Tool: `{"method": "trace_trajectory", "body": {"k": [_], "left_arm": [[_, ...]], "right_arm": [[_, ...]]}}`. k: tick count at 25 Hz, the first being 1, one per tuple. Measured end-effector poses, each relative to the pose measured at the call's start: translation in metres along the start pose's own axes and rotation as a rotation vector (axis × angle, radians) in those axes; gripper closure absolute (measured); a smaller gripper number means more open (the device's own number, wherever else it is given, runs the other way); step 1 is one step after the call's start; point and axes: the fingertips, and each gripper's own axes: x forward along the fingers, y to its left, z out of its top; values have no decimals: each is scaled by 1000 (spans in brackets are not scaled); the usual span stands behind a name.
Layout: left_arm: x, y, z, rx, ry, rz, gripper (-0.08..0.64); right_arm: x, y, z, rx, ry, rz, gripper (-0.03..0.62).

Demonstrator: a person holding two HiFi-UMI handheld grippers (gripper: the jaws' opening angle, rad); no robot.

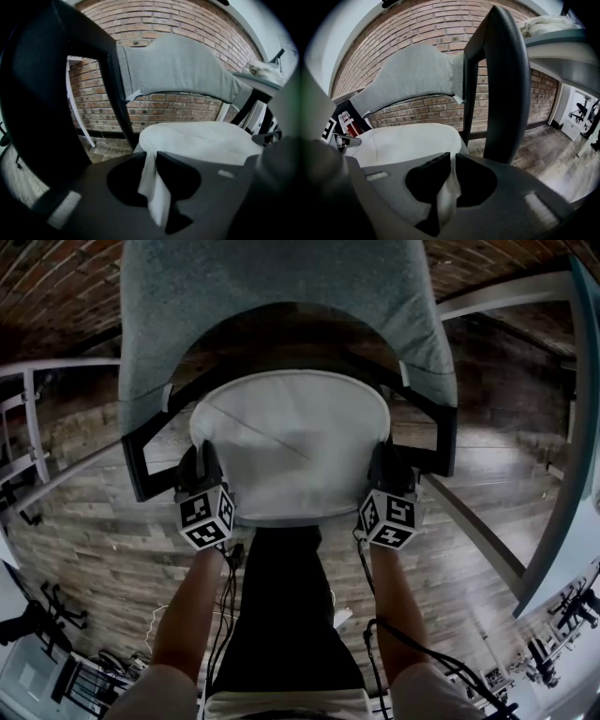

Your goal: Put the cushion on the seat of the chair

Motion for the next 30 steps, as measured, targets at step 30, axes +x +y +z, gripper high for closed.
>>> {"method": "trace_trajectory", "body": {"k": [30], "left_arm": [[-56,-7,37,83,-106,-7,408]], "right_arm": [[-60,5,39,-36,-139,19,522]]}}
